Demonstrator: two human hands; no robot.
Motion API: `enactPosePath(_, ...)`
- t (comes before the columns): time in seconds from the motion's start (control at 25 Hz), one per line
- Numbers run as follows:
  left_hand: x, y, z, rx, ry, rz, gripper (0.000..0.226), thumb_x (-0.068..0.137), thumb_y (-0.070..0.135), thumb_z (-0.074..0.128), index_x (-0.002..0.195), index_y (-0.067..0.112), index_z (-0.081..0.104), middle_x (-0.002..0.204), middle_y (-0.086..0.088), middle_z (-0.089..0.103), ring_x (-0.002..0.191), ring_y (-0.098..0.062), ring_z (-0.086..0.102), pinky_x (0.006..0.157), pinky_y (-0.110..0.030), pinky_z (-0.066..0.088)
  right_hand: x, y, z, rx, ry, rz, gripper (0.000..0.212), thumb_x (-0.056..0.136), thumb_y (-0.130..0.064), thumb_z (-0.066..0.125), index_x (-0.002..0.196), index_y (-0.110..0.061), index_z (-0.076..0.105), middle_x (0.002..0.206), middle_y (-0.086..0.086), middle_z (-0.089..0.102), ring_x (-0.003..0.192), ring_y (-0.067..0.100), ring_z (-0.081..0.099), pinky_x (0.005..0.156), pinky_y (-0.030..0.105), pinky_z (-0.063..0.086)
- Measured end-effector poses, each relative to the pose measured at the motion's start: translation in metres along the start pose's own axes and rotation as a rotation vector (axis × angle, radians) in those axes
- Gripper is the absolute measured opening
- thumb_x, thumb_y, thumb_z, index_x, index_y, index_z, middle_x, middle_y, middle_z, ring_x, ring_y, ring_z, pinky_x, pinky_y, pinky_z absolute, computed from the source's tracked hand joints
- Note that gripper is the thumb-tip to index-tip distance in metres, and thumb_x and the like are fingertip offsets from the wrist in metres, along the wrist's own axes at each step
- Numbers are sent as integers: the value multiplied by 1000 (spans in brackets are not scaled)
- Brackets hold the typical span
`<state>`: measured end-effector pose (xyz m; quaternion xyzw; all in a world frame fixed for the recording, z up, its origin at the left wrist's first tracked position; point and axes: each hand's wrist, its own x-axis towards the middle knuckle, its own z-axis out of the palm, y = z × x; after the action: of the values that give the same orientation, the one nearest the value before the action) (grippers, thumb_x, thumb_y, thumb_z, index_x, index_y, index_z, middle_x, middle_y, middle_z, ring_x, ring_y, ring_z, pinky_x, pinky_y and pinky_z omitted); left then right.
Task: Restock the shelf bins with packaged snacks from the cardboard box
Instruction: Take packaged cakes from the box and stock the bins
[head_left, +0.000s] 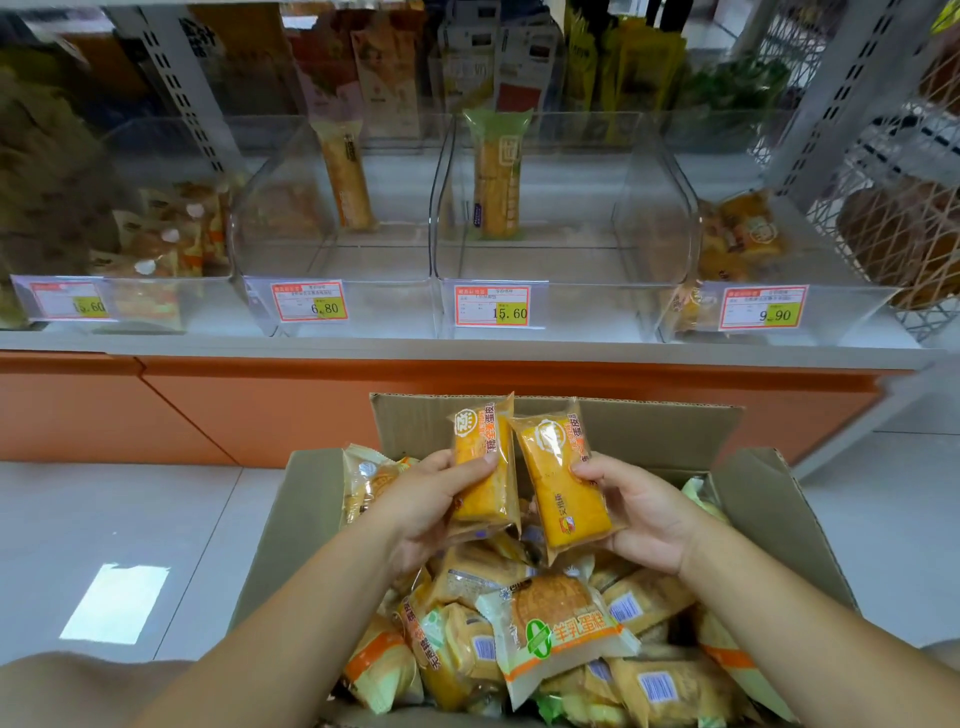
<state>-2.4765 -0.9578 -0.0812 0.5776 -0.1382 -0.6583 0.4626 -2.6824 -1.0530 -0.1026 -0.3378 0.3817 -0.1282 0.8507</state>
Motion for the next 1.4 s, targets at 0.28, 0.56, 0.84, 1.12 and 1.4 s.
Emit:
enactPosePath(0.28, -24, 8, 19, 92, -114, 83, 63, 70, 18, 77, 129, 19, 54, 113, -10, 73, 99, -28, 71, 75, -36, 62, -24, -16, 12, -147, 62, -137, 50, 77, -17, 71, 126, -20, 60, 118, 11, 69, 106, 28, 66, 86, 47, 53)
enactPosePath(0.56, -48, 25, 41, 223, -110, 172, 57, 72, 13, 78, 125, 25, 60, 113, -10, 73, 103, -32, 69, 97, -50, 52, -66, -55, 14, -137, 225, -278, 30, 86, -18, 66, 115, -23, 60, 101, 7, 73, 95, 25, 67, 80, 40, 53)
enactPosePath(0.84, -37, 48, 81, 53, -96, 182, 59, 66, 22, 79, 121, 9, 63, 108, -16, 73, 98, -29, 71, 89, -41, 55, -92, -110, 3, -104, 347, -494, 39, 83, -5, 69, 120, -7, 55, 92, 11, 72, 84, 23, 67, 74, 36, 51)
enactPosePath(1.12, -26, 73, 127, 0, -304, 160, 57, 74, 11, 78, 127, 10, 56, 117, -22, 69, 108, -41, 66, 100, -60, 46, -104, -126, -3, -149, 251, -498, 57, 69, -12, 77, 121, -18, 55, 104, 14, 73, 91, 28, 72, 74, 36, 56)
enactPosePath(1.4, -22, 124, 135, 303, -291, 238, 68, 61, 24, 83, 123, 10, 58, 113, -18, 71, 100, -36, 70, 88, -53, 56, -128, -186, -28, -592, 248, -429, 50, 65, -29, 87, 109, -21, 63, 101, 6, 71, 78, 14, 69, 67, 29, 53)
